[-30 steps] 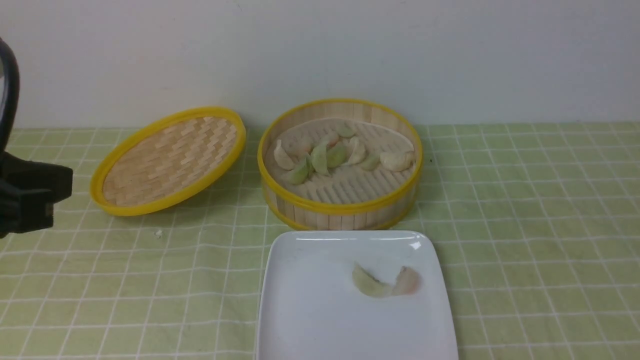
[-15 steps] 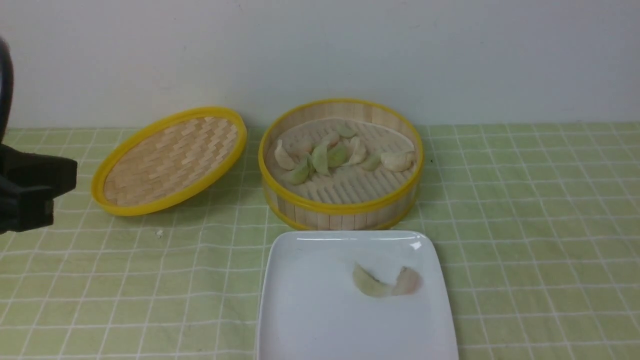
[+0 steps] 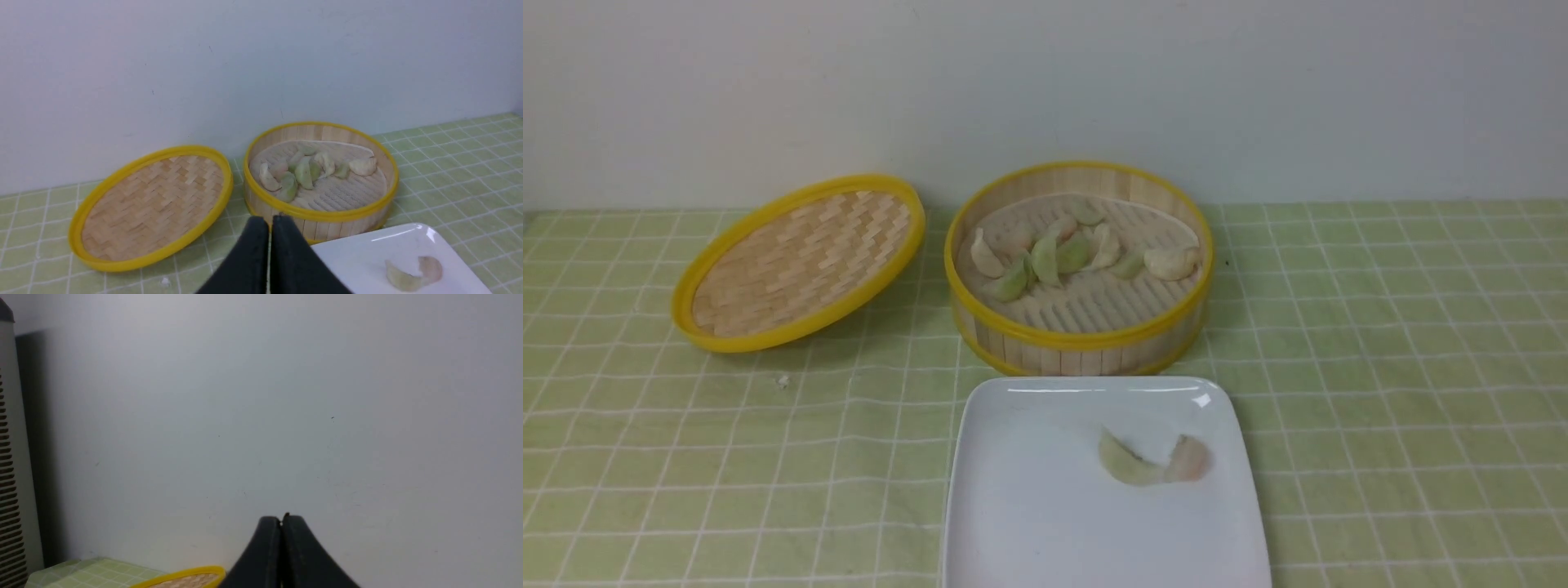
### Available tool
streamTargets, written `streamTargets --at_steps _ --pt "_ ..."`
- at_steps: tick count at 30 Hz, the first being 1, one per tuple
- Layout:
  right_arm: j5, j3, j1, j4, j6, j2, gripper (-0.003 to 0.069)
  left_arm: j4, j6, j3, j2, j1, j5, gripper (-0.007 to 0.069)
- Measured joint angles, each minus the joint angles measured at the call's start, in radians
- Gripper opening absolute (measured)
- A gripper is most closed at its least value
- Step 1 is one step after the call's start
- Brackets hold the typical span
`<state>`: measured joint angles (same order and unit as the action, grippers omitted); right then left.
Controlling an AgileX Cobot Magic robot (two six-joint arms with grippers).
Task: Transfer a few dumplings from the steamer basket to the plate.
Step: Use the right arm to put the dumpling into the plate
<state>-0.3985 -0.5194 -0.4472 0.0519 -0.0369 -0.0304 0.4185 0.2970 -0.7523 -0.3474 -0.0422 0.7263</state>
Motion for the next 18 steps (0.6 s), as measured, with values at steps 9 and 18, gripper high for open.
streamTargets --at_steps 9,18 --pt "0.0 0.0 0.0 0.0 0.0 0.0 -0.0014 0.001 -0.001 0.0 0.087 0.0 0.127 -0.0006" --pt "0.0 0.0 0.0 0.0 0.0 0.0 -0.0014 -0.019 0.046 0.02 0.089 0.0 0.103 -0.0006"
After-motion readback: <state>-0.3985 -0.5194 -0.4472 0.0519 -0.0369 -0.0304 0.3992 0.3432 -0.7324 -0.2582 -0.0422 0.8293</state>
